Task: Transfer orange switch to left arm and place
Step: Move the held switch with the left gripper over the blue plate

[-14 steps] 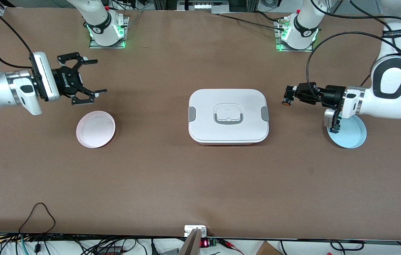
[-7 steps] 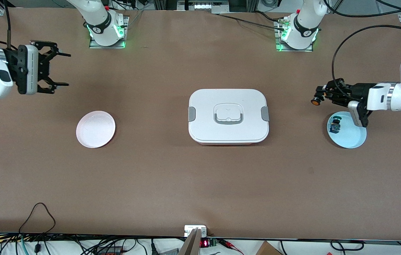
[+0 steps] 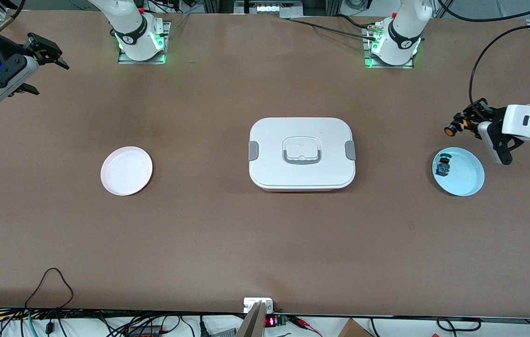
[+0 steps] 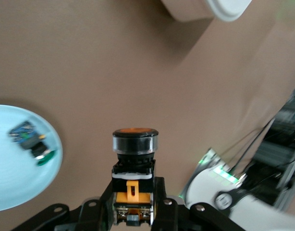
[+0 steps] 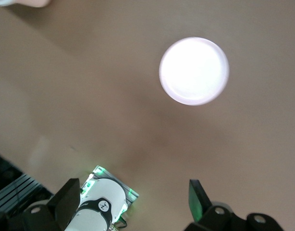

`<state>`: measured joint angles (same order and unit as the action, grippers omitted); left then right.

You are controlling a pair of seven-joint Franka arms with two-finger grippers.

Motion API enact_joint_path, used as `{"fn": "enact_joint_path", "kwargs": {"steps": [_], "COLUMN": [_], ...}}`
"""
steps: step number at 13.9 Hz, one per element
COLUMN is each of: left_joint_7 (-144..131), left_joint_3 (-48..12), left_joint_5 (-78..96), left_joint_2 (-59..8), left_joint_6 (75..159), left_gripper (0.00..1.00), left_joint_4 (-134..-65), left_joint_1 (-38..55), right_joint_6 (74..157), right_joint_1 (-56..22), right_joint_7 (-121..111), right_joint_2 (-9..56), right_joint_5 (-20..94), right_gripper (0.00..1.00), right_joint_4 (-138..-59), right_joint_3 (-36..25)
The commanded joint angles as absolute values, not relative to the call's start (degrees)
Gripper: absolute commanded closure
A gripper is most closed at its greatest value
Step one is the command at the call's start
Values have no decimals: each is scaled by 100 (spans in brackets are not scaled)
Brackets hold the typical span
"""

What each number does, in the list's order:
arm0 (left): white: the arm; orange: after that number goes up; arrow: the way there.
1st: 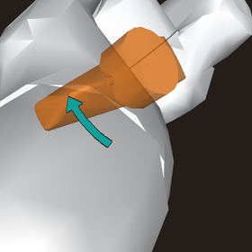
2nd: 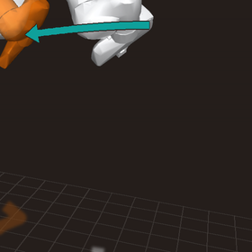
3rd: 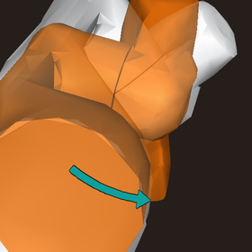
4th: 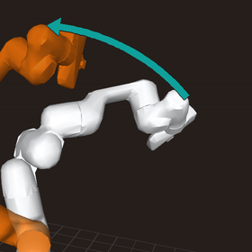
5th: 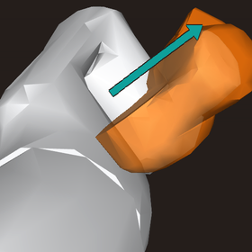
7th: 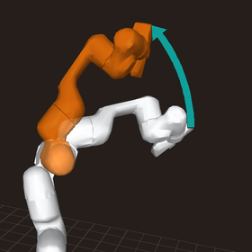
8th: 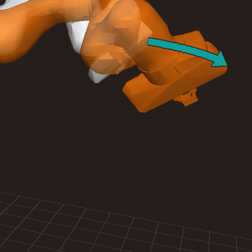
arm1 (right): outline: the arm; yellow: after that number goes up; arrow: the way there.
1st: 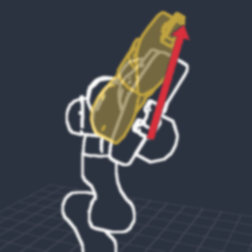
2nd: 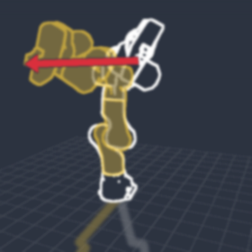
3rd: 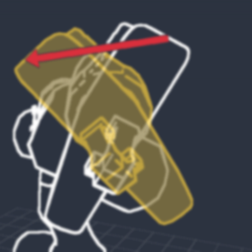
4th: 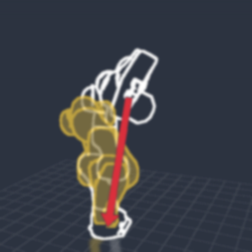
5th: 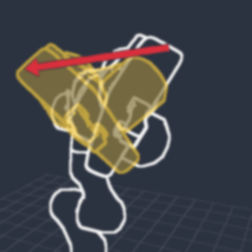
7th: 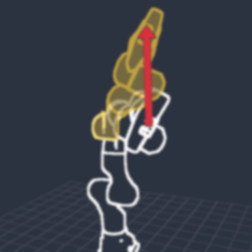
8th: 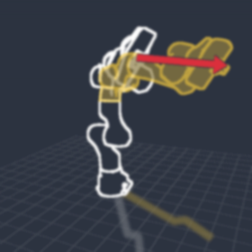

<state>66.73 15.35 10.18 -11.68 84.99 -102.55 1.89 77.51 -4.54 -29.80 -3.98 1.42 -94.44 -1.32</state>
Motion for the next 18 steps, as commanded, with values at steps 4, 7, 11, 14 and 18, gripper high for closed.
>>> {"fn": "enact_joint_path", "kwargs": {"steps": [4, 7, 11, 14, 18], "left_joint_7": [8575, 9324, 9948, 10352, 10818], "left_joint_3": [1494, 1494, 1485, 1468, 1450], "left_joint_5": [371, 176, 141, 141, 149], "left_joint_2": [-1336, -1423, -1634, -1871, -2162], "left_joint_6": [9192, 9527, 10045, 10405, 11072], "left_gripper": [100, 100, 100, 100, 100], "left_joint_4": [-10213, -10213, -10230, -10230, -10335], "left_joint_1": [132, -16, -298, -509, -703], "right_joint_6": [7980, 8041, 8401, 8963, 9044], "right_joint_1": [-457, -510, -475, -527, -475], "right_joint_7": [-2241, -1988, -1829, -986, -1010], "right_joint_2": [-448, -404, -291, -150, 53], "right_joint_5": [-386, -774, -747, -738, -345], "right_gripper": [0, 0, 0, 0, 0], "right_joint_4": [-9572, -9343, -9176, -9185, -9176], "right_joint_3": [53, 79, -26, -9, -17]}}
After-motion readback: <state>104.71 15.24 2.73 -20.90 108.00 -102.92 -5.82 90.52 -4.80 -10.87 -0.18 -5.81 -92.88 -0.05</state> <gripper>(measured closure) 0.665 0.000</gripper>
